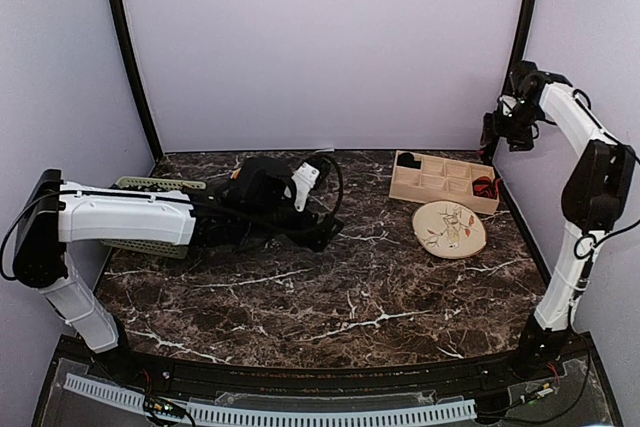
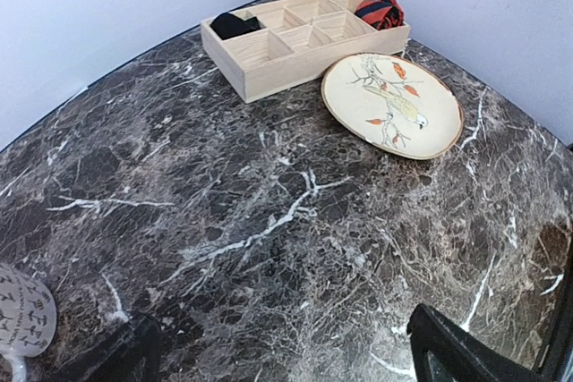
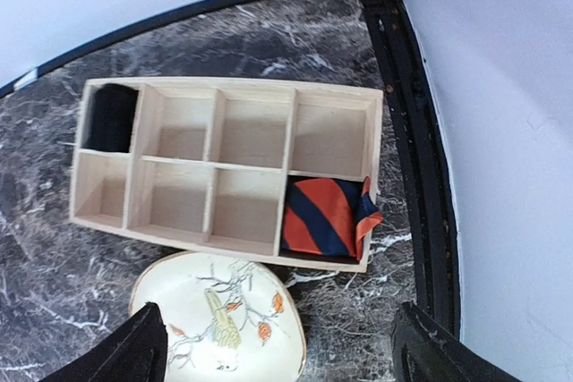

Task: Roll the ties
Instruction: Reset both arms

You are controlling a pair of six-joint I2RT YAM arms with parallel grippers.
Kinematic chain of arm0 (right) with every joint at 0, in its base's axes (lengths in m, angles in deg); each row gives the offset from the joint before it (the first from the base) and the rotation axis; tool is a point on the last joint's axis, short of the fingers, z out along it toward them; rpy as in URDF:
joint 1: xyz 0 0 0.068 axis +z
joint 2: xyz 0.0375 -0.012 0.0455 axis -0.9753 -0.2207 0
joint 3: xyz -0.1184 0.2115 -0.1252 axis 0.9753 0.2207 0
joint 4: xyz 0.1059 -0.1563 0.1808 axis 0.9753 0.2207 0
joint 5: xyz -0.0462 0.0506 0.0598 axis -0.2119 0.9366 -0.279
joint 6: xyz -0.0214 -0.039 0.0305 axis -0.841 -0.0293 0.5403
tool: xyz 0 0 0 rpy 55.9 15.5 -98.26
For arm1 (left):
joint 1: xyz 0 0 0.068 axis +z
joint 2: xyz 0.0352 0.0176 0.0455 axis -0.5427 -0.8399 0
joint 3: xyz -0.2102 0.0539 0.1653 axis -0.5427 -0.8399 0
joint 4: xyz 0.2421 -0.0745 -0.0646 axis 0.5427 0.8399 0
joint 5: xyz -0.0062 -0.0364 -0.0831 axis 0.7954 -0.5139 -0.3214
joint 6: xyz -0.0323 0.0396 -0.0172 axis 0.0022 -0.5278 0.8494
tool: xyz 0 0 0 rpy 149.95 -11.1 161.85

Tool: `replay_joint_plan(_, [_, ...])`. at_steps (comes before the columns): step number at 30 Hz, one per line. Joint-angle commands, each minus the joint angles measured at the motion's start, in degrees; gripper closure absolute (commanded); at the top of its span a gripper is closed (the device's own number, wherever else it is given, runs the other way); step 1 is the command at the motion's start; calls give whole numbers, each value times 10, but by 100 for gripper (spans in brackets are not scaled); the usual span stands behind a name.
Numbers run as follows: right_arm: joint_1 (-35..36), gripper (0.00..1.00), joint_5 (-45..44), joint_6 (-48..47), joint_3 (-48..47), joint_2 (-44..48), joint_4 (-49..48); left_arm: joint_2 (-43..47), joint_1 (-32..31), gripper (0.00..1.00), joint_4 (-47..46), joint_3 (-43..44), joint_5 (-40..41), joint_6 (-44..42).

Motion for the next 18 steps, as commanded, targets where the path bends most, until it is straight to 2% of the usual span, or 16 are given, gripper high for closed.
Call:
replay_joint_plan(1, [24, 13, 67, 8, 65, 104, -53, -1, 37, 1, 188, 130, -5, 61])
replay_joint_plan(5, [52, 9, 138, 41, 195, 220, -138, -4, 57, 1, 250, 205, -11, 71])
replay_joint_plan(7, [63, 1, 167, 55, 262, 279, -179, -5, 62, 1, 279, 231, -2, 88])
replay_joint_plan(10, [78, 3, 200, 82, 366, 356, -233, -4, 67, 1, 315, 243, 5, 135])
replay_joint_plan(14, [116, 3, 223, 111, 520, 437, -292, -2, 67, 1, 337, 196, -5, 204])
replay_joint_plan(18, [152, 3, 230, 132, 635, 493, -330, 22, 65, 1, 313, 97, -40, 289])
